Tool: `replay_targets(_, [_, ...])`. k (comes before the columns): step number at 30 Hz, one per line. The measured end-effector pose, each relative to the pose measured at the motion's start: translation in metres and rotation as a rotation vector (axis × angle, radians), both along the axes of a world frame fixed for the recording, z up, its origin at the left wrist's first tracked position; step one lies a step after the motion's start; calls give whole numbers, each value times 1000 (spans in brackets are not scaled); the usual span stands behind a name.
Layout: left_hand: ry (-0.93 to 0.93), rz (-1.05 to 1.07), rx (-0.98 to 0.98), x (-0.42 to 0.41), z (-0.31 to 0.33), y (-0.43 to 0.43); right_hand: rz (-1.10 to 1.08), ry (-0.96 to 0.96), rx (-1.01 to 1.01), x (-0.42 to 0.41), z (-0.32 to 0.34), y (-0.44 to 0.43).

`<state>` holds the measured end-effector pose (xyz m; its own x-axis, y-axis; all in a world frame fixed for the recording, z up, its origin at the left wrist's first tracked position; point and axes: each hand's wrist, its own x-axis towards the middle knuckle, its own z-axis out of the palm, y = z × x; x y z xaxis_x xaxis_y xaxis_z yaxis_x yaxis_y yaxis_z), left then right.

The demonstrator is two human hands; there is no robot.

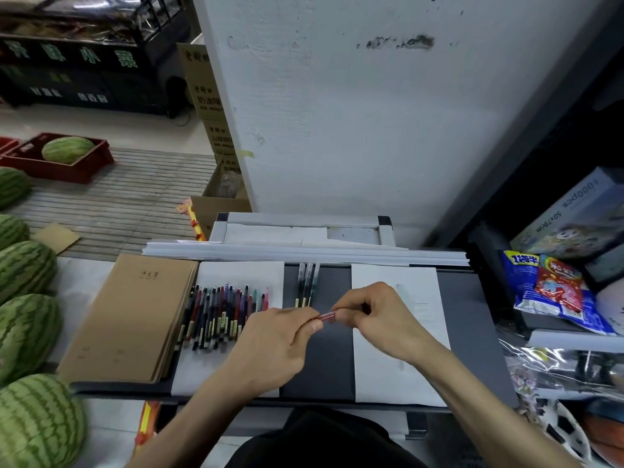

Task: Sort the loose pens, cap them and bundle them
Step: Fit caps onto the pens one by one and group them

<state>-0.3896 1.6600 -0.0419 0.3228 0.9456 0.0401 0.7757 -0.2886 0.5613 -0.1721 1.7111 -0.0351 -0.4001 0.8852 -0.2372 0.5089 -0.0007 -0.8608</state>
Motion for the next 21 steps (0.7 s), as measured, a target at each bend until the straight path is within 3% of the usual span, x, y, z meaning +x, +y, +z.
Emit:
replay_targets(4, [-82, 88, -41, 13, -20, 7, -255, 489, -332, -8, -19, -2])
replay_targets(8, [-317, 187, -168, 23, -45, 15, -403, 698, -533, -19, -46, -6])
replay_targets(12, [-304, 247, -244, 22, -71, 17, -388, 469, -413, -31, -74, -4])
replay_targets(15, [-277, 303, -355, 14, -89, 19, -443, 380, -439, -35, -90, 11])
replay_targets(21, [80, 503, -371, -36, -115, 29, -493, -28, -375, -33, -122, 53])
